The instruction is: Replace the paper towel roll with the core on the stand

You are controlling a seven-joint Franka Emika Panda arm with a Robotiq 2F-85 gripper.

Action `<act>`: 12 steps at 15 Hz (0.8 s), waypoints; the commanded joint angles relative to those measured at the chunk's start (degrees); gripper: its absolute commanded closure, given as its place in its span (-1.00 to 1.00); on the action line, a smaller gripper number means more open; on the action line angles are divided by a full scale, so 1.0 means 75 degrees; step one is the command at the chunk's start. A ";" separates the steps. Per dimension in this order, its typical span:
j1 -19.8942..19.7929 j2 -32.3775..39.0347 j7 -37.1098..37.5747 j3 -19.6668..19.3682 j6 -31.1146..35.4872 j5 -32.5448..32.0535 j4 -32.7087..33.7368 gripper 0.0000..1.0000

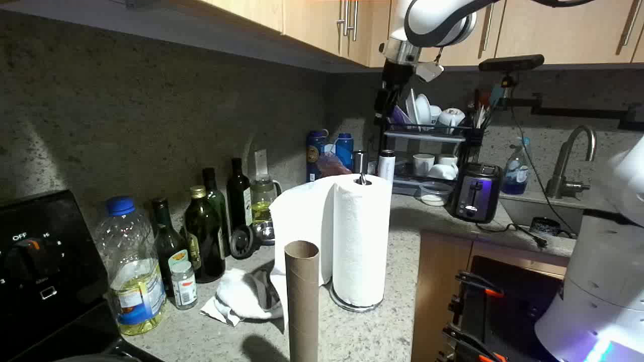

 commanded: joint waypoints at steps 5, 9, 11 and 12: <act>-0.0043 0.0005 -0.0018 0.0039 -0.0024 0.0025 0.0020 -1.00; 0.0002 0.0084 0.0173 0.0204 0.0088 -0.0056 -0.0082 -1.00; 0.0062 0.0191 0.0281 0.0299 0.0112 0.0015 -0.0124 -1.00; 0.0045 0.0211 0.0478 0.0409 0.0057 -0.0046 -0.0150 -1.00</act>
